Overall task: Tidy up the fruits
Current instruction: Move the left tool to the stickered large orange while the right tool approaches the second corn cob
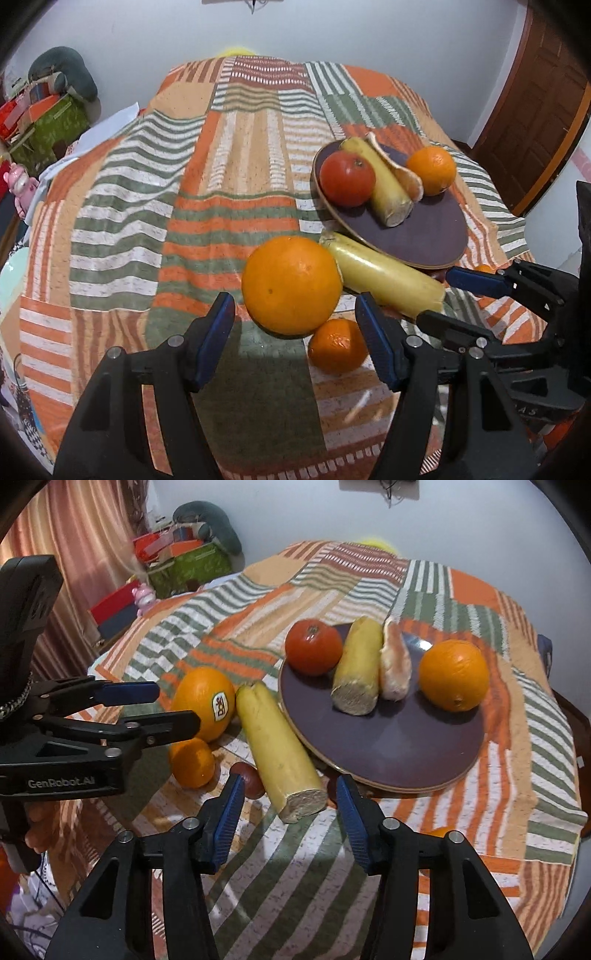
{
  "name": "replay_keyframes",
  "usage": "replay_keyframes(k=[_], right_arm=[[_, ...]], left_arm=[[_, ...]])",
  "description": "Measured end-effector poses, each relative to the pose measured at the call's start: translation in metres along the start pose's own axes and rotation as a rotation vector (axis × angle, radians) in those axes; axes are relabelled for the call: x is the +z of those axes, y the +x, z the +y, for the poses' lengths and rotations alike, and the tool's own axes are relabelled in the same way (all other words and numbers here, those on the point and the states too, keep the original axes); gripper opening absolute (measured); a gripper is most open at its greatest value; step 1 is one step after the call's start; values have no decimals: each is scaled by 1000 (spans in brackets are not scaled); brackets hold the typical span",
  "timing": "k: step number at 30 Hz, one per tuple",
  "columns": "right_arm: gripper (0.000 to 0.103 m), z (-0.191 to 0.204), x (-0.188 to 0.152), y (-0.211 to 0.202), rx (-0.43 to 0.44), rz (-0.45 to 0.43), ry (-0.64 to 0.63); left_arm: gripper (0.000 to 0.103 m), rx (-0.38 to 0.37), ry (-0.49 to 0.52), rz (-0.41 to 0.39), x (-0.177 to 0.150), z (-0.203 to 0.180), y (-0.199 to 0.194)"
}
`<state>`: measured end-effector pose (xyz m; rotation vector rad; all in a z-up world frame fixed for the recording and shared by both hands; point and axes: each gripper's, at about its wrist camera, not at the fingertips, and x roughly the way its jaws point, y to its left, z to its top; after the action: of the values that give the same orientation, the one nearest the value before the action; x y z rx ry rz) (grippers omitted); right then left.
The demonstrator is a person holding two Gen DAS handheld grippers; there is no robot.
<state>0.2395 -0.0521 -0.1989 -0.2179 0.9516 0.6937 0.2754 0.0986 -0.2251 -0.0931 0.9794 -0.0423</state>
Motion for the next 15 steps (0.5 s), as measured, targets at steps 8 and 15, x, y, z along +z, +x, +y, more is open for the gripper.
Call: replay_keyframes(k=[8,15], right_arm=[[39,1,-2,12,11,28,-9],[36,1,-4,9,18,23,-14]], left_arm=[[67,-19,-35,17,7,4,22],[64,-16,-46,-8,6,5,24]])
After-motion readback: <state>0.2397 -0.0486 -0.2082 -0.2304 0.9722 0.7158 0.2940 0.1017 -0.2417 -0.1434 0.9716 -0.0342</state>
